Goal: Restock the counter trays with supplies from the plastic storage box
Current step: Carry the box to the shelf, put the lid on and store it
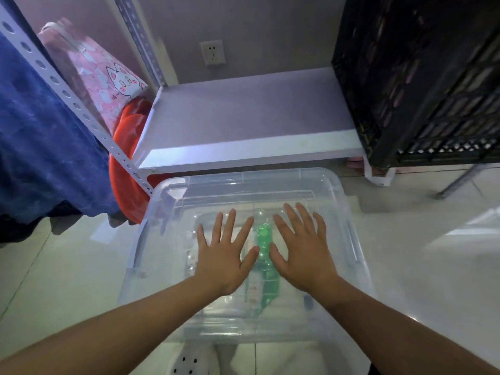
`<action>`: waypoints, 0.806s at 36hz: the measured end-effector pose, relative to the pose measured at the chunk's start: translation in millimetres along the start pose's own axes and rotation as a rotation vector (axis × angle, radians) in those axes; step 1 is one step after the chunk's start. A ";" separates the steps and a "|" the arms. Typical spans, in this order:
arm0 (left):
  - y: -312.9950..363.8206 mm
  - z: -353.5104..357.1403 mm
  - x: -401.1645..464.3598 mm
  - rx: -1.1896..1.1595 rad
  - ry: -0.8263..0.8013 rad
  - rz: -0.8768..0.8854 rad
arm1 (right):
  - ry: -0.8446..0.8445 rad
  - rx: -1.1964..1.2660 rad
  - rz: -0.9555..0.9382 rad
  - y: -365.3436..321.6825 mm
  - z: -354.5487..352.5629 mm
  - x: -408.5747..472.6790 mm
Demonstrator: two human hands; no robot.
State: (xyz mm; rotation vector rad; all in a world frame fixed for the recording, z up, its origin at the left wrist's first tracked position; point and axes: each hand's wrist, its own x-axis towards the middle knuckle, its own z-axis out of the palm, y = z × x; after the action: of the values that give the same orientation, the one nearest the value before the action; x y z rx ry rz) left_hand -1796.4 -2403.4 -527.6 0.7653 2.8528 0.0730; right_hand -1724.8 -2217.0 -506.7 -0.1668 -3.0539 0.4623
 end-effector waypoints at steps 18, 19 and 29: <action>-2.7 4.7 -1.7 -0.053 0.115 0.060 | -0.573 0.902 0.974 124.1 -84.7 18.9; -2.4 5.1 -1.9 -0.050 0.117 0.061 | -0.576 0.899 0.973 122.0 -80.6 21.9; -3.6 5.9 -1.3 -0.035 0.132 0.083 | -0.586 0.765 1.015 116.1 -82.5 31.5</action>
State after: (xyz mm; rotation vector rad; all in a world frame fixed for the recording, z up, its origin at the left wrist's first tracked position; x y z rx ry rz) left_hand -1795.9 -2407.2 -533.5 0.9030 2.9329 0.1916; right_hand -1739.3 -2079.0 -461.5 -1.7802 -2.6851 1.9155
